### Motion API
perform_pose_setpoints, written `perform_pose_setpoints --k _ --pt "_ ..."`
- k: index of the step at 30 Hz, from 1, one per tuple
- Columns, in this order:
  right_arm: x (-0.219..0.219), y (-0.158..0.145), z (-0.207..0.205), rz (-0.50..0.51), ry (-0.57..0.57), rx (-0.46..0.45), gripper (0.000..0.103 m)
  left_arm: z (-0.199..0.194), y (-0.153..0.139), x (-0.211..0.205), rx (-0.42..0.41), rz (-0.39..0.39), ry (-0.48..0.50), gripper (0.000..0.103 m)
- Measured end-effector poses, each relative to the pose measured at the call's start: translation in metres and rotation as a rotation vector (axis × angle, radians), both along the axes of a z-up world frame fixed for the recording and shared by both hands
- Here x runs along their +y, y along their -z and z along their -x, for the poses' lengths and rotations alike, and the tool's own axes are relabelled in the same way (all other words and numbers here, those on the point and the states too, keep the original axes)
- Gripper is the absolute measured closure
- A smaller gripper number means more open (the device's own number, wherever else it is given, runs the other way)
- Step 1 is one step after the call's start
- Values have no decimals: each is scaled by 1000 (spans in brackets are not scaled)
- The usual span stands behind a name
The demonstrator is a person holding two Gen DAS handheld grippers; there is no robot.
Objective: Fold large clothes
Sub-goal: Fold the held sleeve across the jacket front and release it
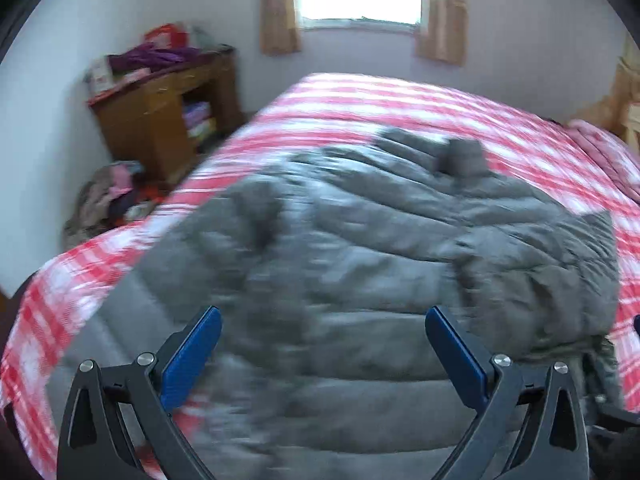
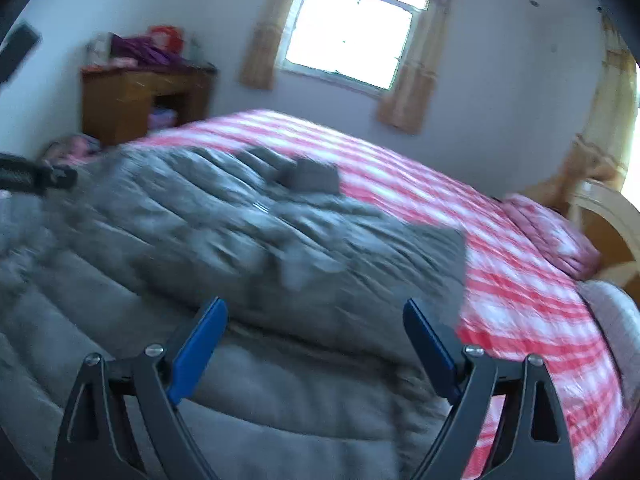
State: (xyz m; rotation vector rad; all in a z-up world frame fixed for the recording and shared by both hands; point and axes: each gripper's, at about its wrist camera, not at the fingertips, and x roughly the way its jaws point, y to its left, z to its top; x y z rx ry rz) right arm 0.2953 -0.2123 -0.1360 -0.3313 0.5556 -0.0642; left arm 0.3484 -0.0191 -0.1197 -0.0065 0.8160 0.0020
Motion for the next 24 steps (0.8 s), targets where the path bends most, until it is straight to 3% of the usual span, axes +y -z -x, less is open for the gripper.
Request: perform_pose_setpoints --k 6,9,11,13,18,24 --pt "-48 27 -11 18 133 82 11 -31 26 -66 66 -11 89 3" --pt "-67 37 -12 -37 164 110 11 -44 41 -83 117 -9 119 35" --pt "-74 41 -17 -73 171 136 11 -47 46 -89 131 12 151 69" --pt "-78 42 -17 -99 179 150 11 -47 47 -92 120 6 178 86" --pt "-97 43 -10 -171 210 161 11 -32 32 -75 25 -65 165 94" --pt "-140 49 18 -317 303 164 11 -31 30 -17 -11 -50 81 95"
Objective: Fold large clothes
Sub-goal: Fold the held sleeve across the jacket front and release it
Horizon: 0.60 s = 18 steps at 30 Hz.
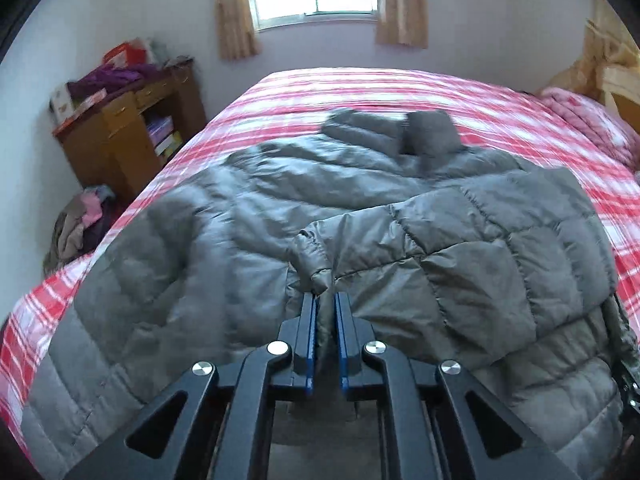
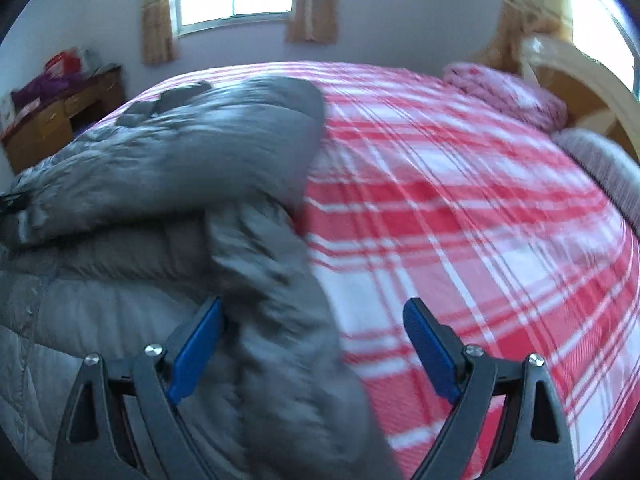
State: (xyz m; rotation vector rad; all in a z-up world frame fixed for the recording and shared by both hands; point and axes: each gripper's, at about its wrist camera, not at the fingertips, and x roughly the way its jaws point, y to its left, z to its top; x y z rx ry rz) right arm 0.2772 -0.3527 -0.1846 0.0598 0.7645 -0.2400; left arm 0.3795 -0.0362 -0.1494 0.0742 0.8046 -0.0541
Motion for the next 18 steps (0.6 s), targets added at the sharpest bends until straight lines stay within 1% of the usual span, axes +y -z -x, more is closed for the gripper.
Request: perform_pose_setpoints --k 2,4,6,7,9,11,13,15,16,17,18 --pt "-8 2 6 -38 16 5 10 1 3 10 5 4 -6 95" --pt "-12 4 10 -43 36 2 9 1 6 13 7 -5 -14 95" --pt "-9 4 8 -26 38 9 9 4 7 14 11 6 -21 94" --pt "-7 4 5 -8 36 20 9 3 8 12 13 5 -19 91" --pt "-3 5 2 19 35 28 8 4 11 8 17 -31 -25 74" --pt "-4 7 4 27 38 25 8 4 15 6 -3 -54 -34 41" --pt "-7 8 3 8 37 26 8 7 23 7 -27 -84 -59 31" --pt "-9 8 2 -5 30 46 7 9 36 10 -20 -79 -61 30" --pt "-10 6 -1 -16 10 66 8 8 42 12 -10 -71 -70 28" --pt "-9 2 -1 -13 1 78 11 8 44 13 -2 -61 -74 28" --pt "-8 -5 1 -5 2 72 11 7 44 16 -2 -46 -78 28"
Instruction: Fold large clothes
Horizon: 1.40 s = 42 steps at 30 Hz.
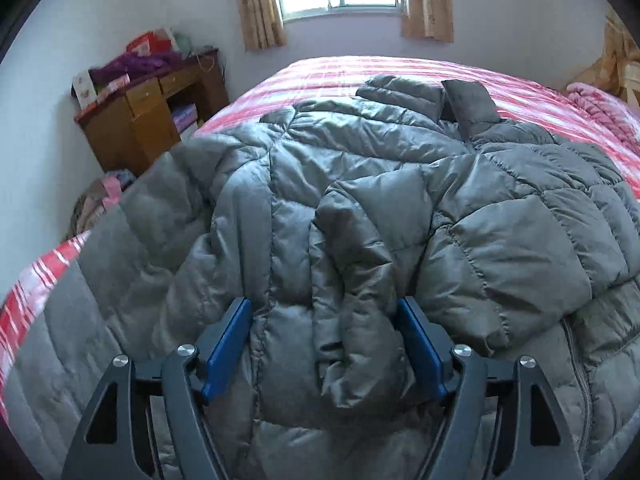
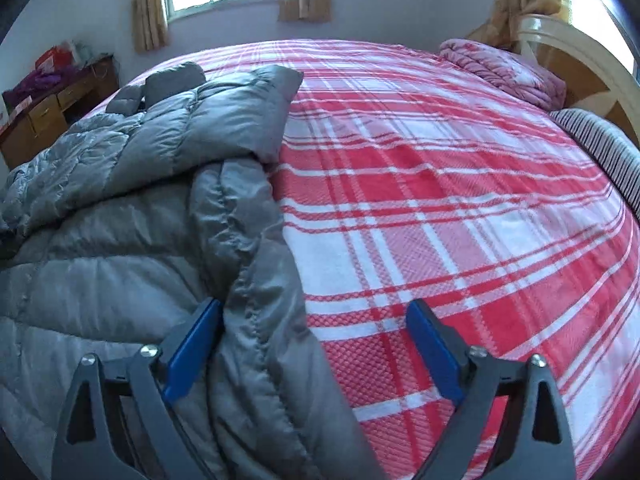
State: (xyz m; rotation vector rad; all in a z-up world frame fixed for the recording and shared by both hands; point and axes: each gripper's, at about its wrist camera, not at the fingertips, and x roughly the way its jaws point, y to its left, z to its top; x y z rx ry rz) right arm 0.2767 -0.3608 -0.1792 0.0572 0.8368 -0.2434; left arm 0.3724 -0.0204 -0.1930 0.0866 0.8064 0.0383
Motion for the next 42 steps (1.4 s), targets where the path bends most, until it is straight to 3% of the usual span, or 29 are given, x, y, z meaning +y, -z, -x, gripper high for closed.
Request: perform_pose_setpoints --k 4,8,12,15,19,24,27,30,33,36,40,42 --pt "16 -46 0 2 -17 -126 11 -2 2 1 10 9 -14 24" --pt "41 -72 -41 -15 -96 -209 11 -1 4 1 12 15 -27 22" --pt "50 -49 -89 -28 -141 -189 13 -5 7 4 28 40 -37 19" --pt "51 -14 -117 -19 -135 -91 18 -5 9 6 33 50 -43 16" --pt "36 11 -129 -101 -119 -8 15 -7 11 3 43 29 -46 13" --pt "41 16 -135 -57 -126 32 10 -7 12 3 43 33 -48 12" --pt "45 10 -132 -28 -119 45 13 -6 12 4 45 34 -51 11" --pt "41 -15 -110 -50 -62 -3 13 -6 13 4 46 34 -55 10" --pt "55 -32 -83 -69 -118 -57 10 -7 13 3 46 28 -57 9" --pt "73 -19 -75 -57 -175 -58 9 -8 13 4 46 29 -58 9" --pt "78 18 -90 -48 -165 13 9 -8 13 4 47 26 -59 8" --pt "82 18 -93 -32 -161 20 8 -8 13 5 47 24 -61 8"
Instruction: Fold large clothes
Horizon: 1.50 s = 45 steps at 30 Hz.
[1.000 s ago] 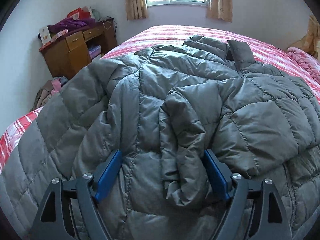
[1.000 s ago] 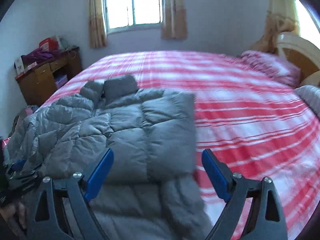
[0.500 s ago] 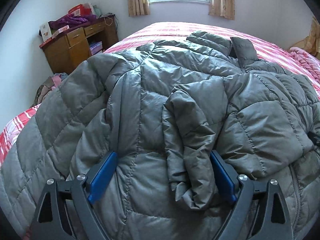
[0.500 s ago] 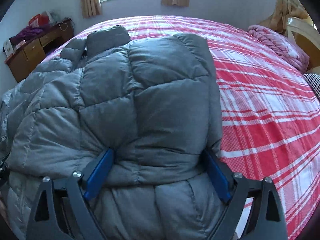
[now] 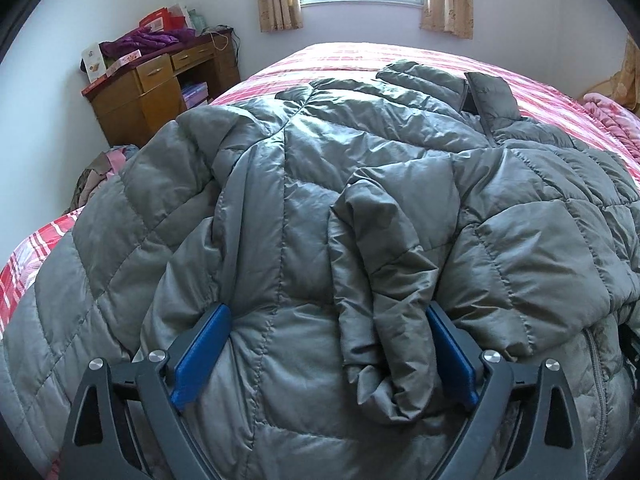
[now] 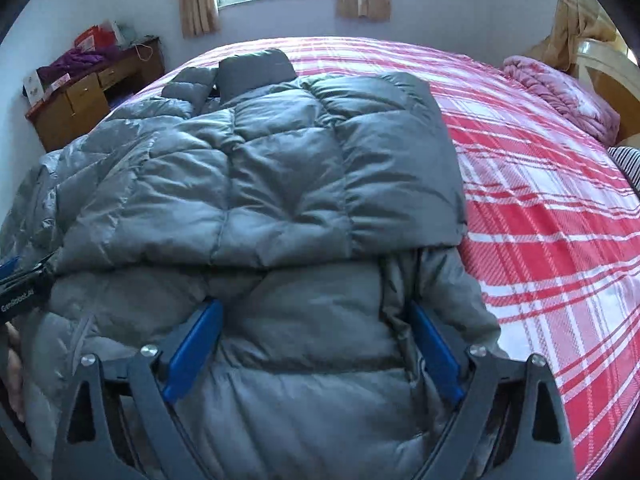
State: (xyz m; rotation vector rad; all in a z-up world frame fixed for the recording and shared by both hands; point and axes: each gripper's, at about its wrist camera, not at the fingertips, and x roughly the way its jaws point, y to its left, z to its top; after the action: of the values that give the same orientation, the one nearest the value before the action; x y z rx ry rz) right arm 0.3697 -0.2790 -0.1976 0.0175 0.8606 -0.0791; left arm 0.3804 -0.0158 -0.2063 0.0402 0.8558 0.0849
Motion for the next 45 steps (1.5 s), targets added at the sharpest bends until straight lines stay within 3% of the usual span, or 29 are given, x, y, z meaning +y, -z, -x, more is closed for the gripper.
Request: perform_pose_setpoints --k 9,14,19,23,26,28,30,34,38,43,45 --pt "3 4 -9 12 -6 8 4 6 -1 3 -13 10 -13 8" --pt "0 1 8 12 -21 1 4 13 -2 6 -19 21 -26 7" --pt "1 2 8 13 -25 20 0 5 -6 8 17 31 -22 5" --pt "-4 -12 24 -4 -28 9 0 30 -43 26 21 70 -14 5" --pt "-10 -27 56 -19 -6 -42 0 63 -74 49 -59 50 -3 5" --pt "-8 -32 80 -6 -25 -61 0 86 -86 74 -123 9 -30 5" --pt "-4 -32 98 26 -43 -74 0 99 -87 103 -135 -60 -94 5" --pt "6 -20 114 123 -68 -91 0 113 -69 183 -76 -162 -324 5" --pt "8 -2 101 141 -71 -33 0 126 -40 250 47 -80 -490 5" --pt "10 -1 104 155 -59 -62 0 133 -31 265 35 90 -469 5" --pt "9 -1 103 144 -57 -68 0 128 -29 260 32 138 -430 29"
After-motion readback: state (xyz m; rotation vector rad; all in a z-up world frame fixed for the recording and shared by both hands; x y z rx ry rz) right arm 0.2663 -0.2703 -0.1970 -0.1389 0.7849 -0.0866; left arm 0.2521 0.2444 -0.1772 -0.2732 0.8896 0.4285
